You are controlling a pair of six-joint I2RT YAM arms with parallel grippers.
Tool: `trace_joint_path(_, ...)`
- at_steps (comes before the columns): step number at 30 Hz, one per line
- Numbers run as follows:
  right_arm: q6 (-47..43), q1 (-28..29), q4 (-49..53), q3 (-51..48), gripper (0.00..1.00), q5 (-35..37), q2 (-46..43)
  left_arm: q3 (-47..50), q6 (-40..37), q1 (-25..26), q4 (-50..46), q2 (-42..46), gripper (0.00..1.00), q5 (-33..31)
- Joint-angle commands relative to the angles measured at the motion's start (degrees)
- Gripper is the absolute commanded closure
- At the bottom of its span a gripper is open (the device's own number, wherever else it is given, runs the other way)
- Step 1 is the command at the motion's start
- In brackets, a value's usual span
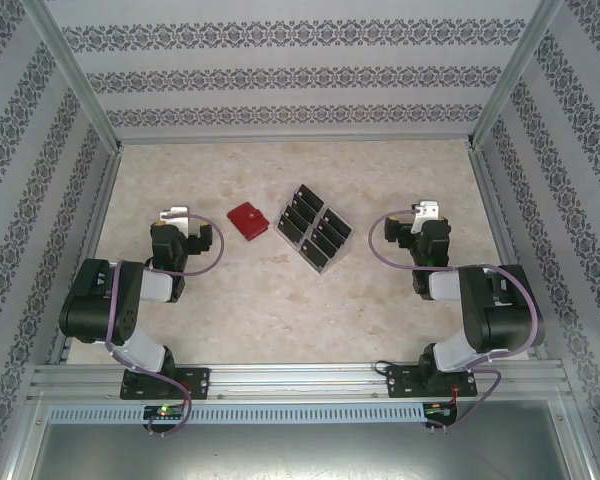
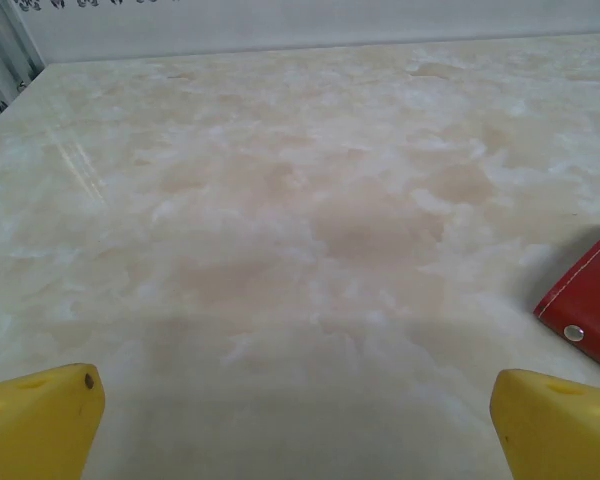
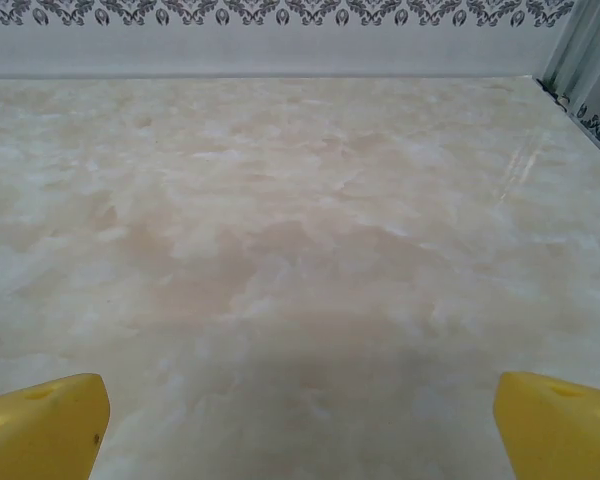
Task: Put the credit cards into the card holder
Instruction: Move the storage box to the center of the table.
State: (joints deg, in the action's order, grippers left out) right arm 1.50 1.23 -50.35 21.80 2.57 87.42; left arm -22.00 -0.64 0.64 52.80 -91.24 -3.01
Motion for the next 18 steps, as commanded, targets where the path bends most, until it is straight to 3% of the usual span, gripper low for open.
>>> trace_joint_path(1, -0.03, -0.44, -0.45, 0.43, 0.02, -1.49, -0.91, 0.01, 0.67, -0.03, 1.2, 0.36, 0.0, 0.39)
trace_joint_path(7, 0.21, -0.52, 0.09, 0.7, 0.02, -0.95, -0.97, 1.07, 2.69, -0.03, 3.39, 0.36, 0.0, -4.87)
trace_joint_path(18, 0.52, -1.07, -0.01, 0.7, 0.02, -2.15, -0.92, 2.05, 2.14, 0.15, 5.33, 0.27, 0.0, -4.2)
